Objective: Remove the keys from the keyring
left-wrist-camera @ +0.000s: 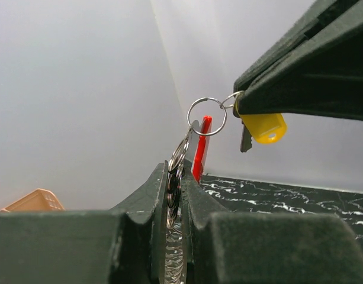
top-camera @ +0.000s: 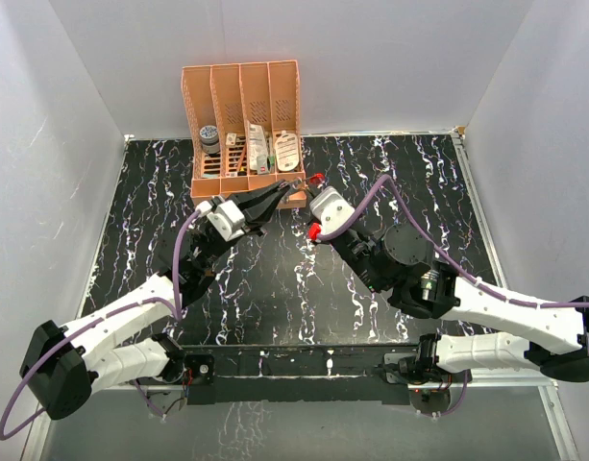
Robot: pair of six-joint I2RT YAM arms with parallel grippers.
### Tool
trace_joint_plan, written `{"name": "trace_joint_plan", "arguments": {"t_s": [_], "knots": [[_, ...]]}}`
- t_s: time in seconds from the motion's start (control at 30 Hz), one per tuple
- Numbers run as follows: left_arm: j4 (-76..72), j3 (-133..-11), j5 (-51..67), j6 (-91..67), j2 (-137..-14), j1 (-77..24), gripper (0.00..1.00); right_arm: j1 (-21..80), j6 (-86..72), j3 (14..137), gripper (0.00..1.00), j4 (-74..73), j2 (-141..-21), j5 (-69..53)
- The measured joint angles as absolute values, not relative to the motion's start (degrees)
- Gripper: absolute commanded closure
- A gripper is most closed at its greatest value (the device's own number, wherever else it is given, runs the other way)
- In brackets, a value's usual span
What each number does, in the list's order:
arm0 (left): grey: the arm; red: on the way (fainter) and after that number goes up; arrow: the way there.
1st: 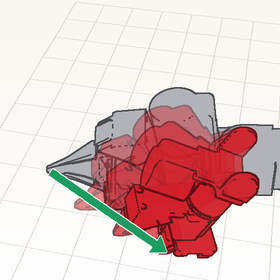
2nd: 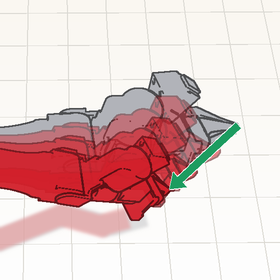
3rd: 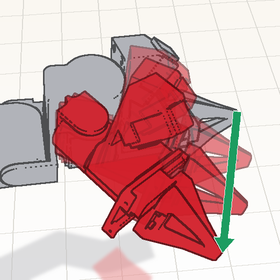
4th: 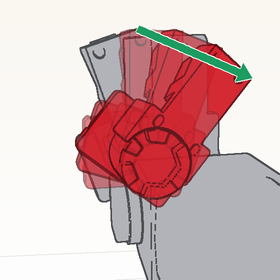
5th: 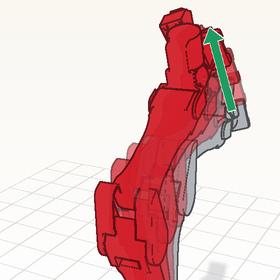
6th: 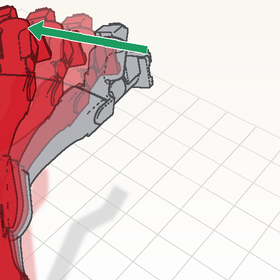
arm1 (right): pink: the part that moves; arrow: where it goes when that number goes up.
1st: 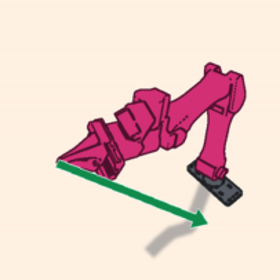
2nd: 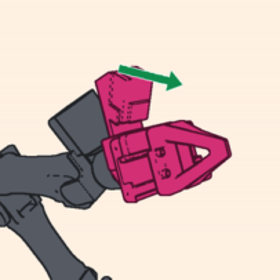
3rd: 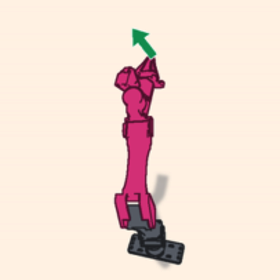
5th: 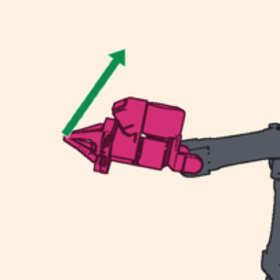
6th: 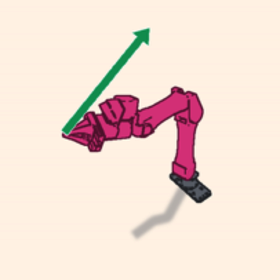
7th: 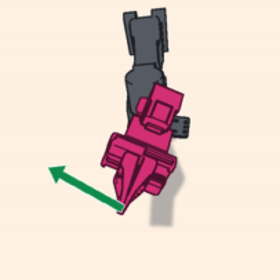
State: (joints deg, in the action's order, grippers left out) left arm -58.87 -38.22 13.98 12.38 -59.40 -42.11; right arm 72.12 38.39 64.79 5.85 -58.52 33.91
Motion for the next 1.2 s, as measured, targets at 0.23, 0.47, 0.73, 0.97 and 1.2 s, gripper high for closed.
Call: {"name": "trace_joint_plan", "arguments": {"t_s": [0.23, 0.47, 0.73, 0.97, 1.2], "knots": [[-60.95, -41.71, 12.71, 6.15, -63.88, -42.35, 1.0, 71.35, 36.67, 64.79, 1.0, 6.15, -58.0, 33.98], [-60.58, -44.42, 13.15, 1.45, -64.84, -42.57, 1.0, 71.18, 34.74, 64.55, 1.0, 7.29, -56.95, 33.91], [-59.88, -44.62, 15.44, -2.28, -64.77, -42.57, 1.0, 71.24, 33.45, 62.85, 1.0, 8.03, -55.07, 33.89], [-59.05, -44.64, 15.33, -2.33, -64.77, -42.54, 1.0, 71.24, 33.06, 62.85, 1.0, 7.97, -55.07, 34.0], [-55.77, -42.89, 14.83, 0.14, -61.89, -42.57, 1.0, 71.26, 33.08, 62.7, 1.0, 7.44, -55.07, 34.09]]}}
